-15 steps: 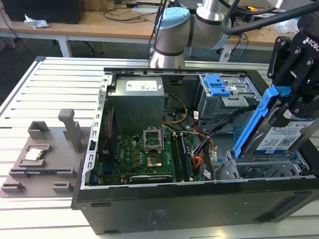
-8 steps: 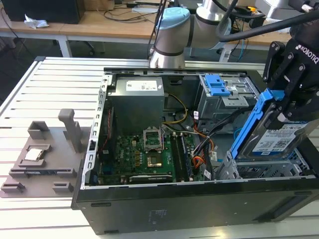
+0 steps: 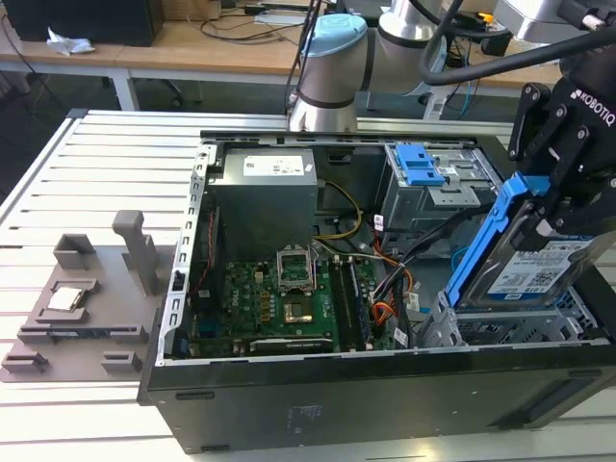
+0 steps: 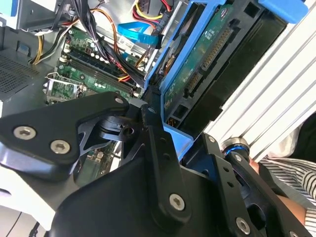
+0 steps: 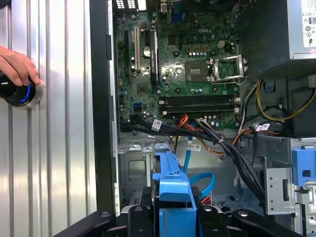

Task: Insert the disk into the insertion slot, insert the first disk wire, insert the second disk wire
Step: 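Insert the disk into the insertion slot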

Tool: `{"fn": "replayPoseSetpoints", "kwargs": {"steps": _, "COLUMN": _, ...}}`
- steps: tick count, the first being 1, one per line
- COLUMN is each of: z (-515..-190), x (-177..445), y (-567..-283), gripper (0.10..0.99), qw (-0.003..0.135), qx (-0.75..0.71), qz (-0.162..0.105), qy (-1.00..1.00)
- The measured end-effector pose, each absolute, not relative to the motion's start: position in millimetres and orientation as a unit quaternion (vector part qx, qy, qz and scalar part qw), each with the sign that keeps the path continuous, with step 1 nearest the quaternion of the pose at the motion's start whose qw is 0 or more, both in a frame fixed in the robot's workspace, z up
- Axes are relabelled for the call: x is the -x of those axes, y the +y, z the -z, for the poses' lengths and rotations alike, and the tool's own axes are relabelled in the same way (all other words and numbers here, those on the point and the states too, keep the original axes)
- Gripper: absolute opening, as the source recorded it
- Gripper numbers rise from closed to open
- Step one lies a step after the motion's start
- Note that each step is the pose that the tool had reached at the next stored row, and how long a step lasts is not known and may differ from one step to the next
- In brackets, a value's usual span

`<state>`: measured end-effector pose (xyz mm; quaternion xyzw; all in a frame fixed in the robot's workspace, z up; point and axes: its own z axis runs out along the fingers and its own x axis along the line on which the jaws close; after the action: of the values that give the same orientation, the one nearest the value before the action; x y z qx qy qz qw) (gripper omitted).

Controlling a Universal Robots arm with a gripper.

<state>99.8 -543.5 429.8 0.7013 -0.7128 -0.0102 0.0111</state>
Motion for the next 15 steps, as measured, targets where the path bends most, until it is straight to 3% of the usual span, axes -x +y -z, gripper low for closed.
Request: {"fn": "replayPoseSetpoints", "kwargs": {"steps": 15, "z": -413, "x": -100, "y": -544, "gripper": 0.369, "qw": 0.011, "qx": -0.701, "qz": 0.011, "qy": -0.713}}
